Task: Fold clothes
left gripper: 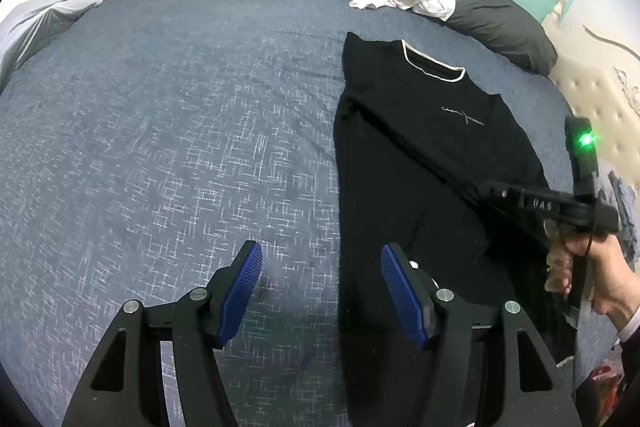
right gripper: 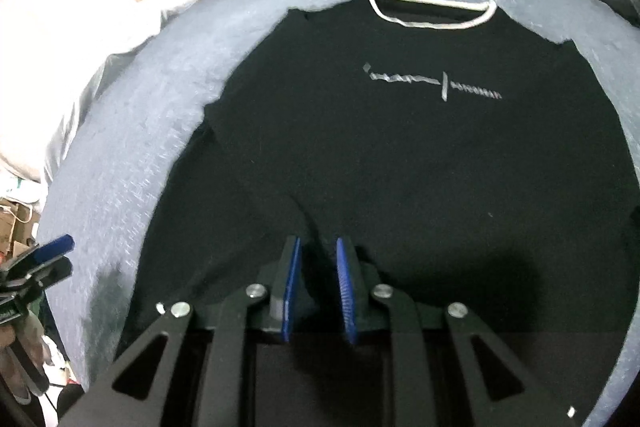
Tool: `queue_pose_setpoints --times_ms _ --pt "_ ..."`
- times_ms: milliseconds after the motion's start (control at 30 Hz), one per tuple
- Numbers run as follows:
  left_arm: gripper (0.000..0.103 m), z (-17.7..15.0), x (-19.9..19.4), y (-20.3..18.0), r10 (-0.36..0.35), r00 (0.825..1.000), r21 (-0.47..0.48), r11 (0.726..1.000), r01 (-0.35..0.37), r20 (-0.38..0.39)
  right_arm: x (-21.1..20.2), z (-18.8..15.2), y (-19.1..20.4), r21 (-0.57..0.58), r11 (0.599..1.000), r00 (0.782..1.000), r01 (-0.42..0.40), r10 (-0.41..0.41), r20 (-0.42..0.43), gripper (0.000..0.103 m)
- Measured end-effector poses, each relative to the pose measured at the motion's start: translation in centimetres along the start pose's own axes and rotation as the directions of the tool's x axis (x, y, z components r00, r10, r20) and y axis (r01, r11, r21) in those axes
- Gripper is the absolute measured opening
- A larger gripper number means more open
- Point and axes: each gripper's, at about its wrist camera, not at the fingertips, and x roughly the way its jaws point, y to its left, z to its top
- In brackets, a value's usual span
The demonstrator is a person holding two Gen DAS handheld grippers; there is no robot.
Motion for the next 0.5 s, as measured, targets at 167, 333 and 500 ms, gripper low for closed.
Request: queue_pose_setpoints --times_ms 167,333,500 --pt "0.066 -0.1 0.0 -0.1 0.001 1.000 0.001 1.000 -0.001 -0.005 -0.1 -2.0 0.0 -0.045 0.999 0.999 -0.005 0.003 -0.053 0.018" --pt "0.067 -0.3 -0.2 -0.2 0.004 1.000 0.009 1.000 -0.004 -0.007 -1.9 -2.8 -1.4 -0.015 1.000 1.000 -0.016 0.015 -0.024 0.018" --pt "0.067 -0.1 -0.4 -0.3 0.002 1.000 0.007 1.000 -0.002 0.001 -3.0 -2.9 -4.1 0.051 0.998 1.000 0.023 -0.022 -0.007 0.018"
